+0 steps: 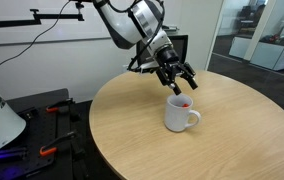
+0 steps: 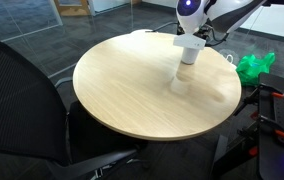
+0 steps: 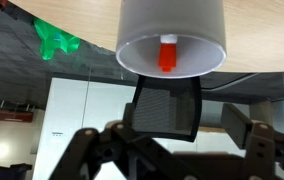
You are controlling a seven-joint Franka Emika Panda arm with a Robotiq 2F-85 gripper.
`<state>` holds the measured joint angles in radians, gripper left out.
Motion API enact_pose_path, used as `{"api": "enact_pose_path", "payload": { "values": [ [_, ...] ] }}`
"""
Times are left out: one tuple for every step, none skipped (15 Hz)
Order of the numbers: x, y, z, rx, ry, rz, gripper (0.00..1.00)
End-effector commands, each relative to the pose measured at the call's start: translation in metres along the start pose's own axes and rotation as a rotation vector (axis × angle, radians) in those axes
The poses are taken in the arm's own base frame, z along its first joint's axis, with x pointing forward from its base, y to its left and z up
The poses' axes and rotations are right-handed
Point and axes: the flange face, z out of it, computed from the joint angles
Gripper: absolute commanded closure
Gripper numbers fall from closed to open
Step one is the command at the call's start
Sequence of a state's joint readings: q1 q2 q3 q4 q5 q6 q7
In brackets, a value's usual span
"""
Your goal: Pick the marker from the cup and put it on the table
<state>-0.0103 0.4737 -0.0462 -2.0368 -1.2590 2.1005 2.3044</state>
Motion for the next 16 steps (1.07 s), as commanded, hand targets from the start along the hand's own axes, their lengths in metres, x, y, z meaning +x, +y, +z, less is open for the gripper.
{"api": "enact_pose_path", "payload": {
  "values": [
    [0.003,0.015,-0.007,0.018,-0.006,-0.016,0.21],
    [0.002,0.017,-0.007,0.018,-0.009,-0.02,0.28],
    [0.001,0.02,-0.006,0.024,-0.015,-0.027,0.26],
    [0.001,0.021,-0.006,0.029,-0.022,-0.03,0.31],
    [0.0,0.023,-0.007,0.036,-0.029,-0.035,0.31],
    [-0.001,0.024,-0.007,0.045,-0.039,-0.04,0.37],
    [-0.001,0.025,-0.007,0.055,-0.047,-0.042,0.36],
    [-0.001,0.026,-0.007,0.067,-0.06,-0.047,0.39],
    [-0.001,0.027,-0.007,0.074,-0.071,-0.044,0.41],
    [-0.001,0.027,-0.007,0.084,-0.083,-0.047,0.47],
    [-0.001,0.028,-0.006,0.095,-0.095,-0.047,0.44],
    [0.0,0.027,-0.005,0.107,-0.109,-0.047,0.47],
    [0.001,0.027,-0.004,0.117,-0.123,-0.046,0.47],
    [0.002,0.026,-0.002,0.125,-0.134,-0.045,0.5],
    [0.003,0.025,0.0,0.131,-0.146,-0.045,0.5],
    [0.004,0.024,0.002,0.136,-0.157,-0.044,0.53]
  ]
}}
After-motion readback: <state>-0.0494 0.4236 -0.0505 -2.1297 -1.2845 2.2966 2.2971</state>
